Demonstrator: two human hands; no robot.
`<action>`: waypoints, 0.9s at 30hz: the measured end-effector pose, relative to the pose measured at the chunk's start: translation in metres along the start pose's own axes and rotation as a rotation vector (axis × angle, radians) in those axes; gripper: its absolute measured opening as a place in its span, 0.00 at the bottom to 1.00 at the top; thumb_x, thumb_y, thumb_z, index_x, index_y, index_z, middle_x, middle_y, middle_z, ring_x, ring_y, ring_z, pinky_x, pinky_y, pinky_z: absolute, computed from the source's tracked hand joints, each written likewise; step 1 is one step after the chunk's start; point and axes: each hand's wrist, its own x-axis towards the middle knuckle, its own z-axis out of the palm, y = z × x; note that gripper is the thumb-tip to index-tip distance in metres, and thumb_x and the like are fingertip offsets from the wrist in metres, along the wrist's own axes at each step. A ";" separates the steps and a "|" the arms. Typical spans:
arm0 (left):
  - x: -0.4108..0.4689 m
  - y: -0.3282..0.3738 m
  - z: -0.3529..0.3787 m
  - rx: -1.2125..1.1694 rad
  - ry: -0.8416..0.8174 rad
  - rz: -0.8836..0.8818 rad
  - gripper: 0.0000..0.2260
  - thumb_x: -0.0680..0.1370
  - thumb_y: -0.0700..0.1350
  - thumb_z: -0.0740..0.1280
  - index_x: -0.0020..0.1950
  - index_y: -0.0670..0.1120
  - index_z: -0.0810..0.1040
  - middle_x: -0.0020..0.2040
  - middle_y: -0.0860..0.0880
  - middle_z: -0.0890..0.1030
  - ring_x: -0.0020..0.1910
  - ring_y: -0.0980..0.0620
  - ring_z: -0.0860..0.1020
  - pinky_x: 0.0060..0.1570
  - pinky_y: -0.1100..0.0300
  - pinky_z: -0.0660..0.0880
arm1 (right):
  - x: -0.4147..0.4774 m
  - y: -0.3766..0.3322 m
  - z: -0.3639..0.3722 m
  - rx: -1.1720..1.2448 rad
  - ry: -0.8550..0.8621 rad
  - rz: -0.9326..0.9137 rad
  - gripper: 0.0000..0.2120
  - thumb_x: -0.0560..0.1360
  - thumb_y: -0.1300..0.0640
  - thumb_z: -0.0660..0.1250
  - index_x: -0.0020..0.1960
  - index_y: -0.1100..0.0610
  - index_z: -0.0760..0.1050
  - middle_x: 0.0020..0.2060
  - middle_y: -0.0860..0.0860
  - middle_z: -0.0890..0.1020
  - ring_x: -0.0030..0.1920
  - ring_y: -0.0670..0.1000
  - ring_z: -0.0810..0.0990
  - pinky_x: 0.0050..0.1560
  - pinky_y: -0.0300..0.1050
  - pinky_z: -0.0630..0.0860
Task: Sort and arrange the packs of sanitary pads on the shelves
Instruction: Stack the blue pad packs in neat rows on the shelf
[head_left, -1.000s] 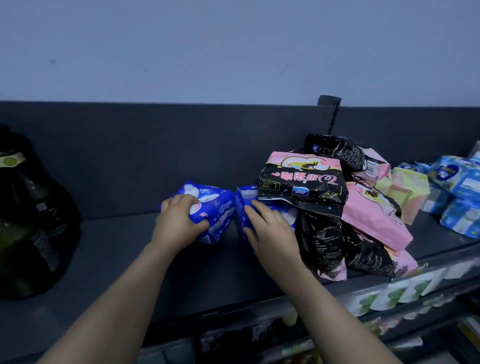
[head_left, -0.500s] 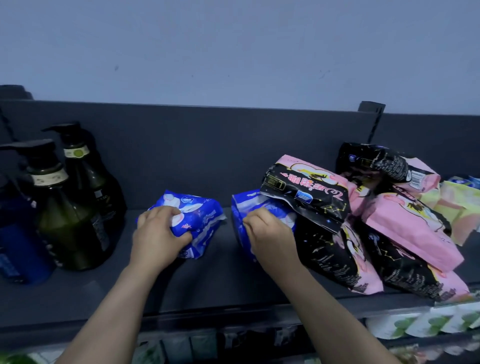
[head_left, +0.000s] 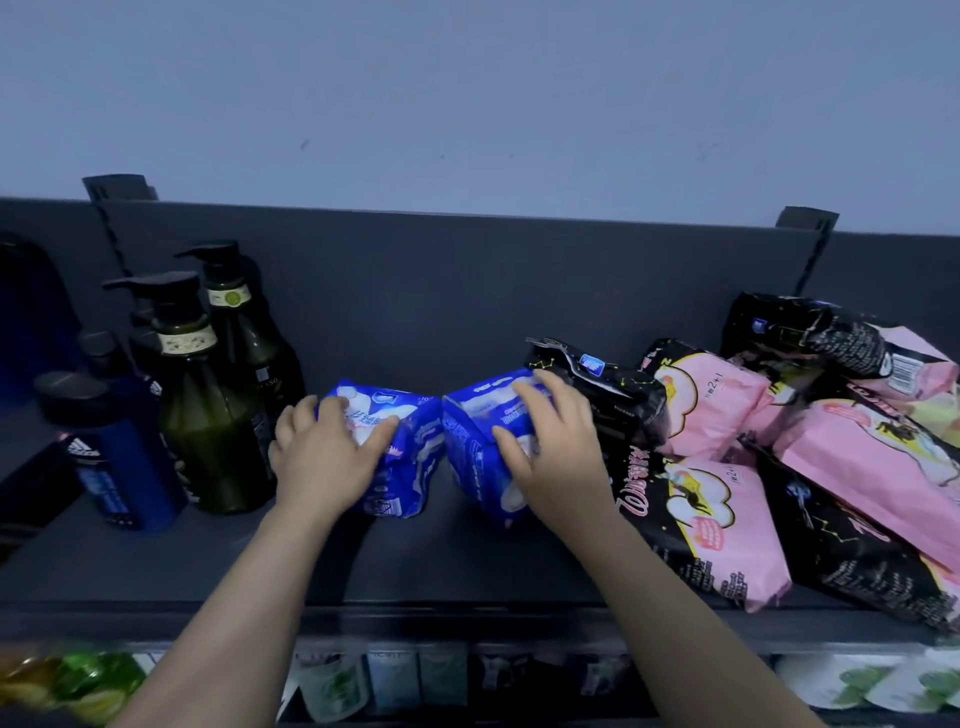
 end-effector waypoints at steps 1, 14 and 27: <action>0.002 0.001 -0.001 0.045 -0.042 -0.023 0.38 0.71 0.70 0.63 0.74 0.49 0.65 0.77 0.41 0.59 0.76 0.41 0.53 0.72 0.43 0.57 | 0.003 0.001 -0.005 0.038 -0.102 0.106 0.25 0.75 0.49 0.67 0.68 0.58 0.71 0.70 0.56 0.68 0.68 0.55 0.65 0.69 0.45 0.61; 0.001 0.004 -0.014 0.152 -0.206 -0.130 0.50 0.60 0.69 0.73 0.75 0.51 0.56 0.68 0.42 0.66 0.66 0.39 0.65 0.64 0.49 0.67 | 0.029 0.007 -0.019 0.003 -0.472 0.292 0.27 0.62 0.40 0.76 0.54 0.46 0.67 0.56 0.49 0.69 0.59 0.52 0.68 0.60 0.46 0.67; -0.022 0.000 -0.033 0.051 -0.158 -0.082 0.60 0.56 0.69 0.77 0.77 0.46 0.49 0.70 0.42 0.60 0.69 0.41 0.59 0.67 0.49 0.63 | 0.046 -0.003 -0.049 -0.084 -0.576 0.233 0.45 0.56 0.37 0.79 0.66 0.49 0.65 0.58 0.46 0.68 0.64 0.50 0.64 0.65 0.47 0.66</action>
